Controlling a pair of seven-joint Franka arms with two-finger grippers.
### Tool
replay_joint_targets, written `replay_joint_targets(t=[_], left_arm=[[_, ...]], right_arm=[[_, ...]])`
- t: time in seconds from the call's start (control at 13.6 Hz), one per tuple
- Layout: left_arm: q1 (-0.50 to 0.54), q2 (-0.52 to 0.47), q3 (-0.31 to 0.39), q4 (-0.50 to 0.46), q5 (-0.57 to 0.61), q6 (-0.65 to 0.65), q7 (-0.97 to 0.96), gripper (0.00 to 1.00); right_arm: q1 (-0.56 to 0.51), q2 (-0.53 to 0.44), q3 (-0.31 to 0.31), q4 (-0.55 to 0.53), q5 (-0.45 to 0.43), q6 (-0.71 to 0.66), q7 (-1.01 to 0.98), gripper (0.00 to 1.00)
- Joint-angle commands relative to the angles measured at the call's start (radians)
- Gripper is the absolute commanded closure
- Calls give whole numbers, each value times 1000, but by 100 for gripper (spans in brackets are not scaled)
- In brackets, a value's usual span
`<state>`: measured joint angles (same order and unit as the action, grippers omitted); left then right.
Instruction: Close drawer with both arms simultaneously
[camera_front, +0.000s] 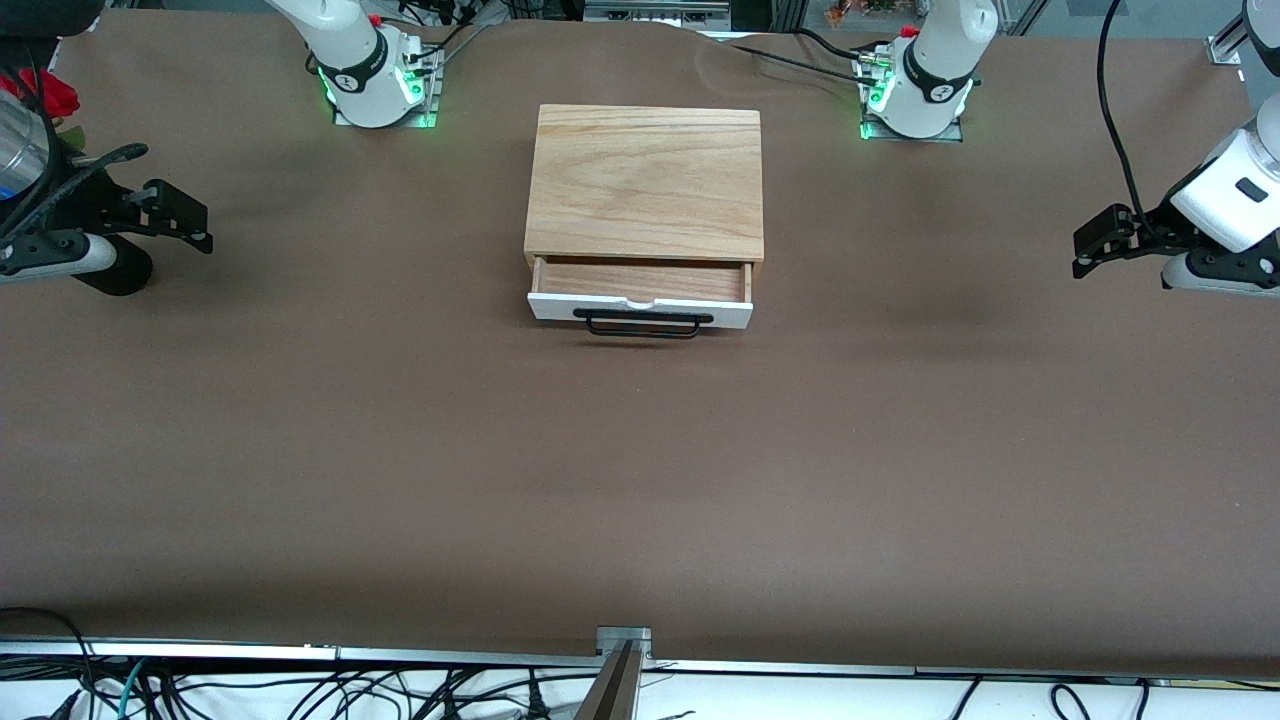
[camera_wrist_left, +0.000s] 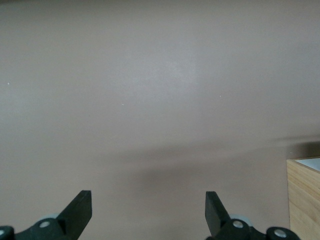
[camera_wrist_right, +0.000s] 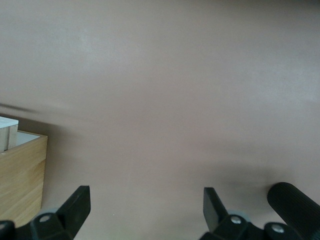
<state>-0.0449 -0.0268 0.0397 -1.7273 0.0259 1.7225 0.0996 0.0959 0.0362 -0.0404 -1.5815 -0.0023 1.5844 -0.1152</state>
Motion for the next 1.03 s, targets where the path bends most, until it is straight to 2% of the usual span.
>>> replay_joint_targets(t=[0.0, 0.95], left_arm=[[17, 11, -14, 26, -15, -6, 8, 0], [26, 31, -20, 38, -21, -7, 11, 0]], right_arm=[[4, -2, 2, 0, -10, -8, 5, 0], [5, 2, 4, -6, -8, -3, 5, 0]])
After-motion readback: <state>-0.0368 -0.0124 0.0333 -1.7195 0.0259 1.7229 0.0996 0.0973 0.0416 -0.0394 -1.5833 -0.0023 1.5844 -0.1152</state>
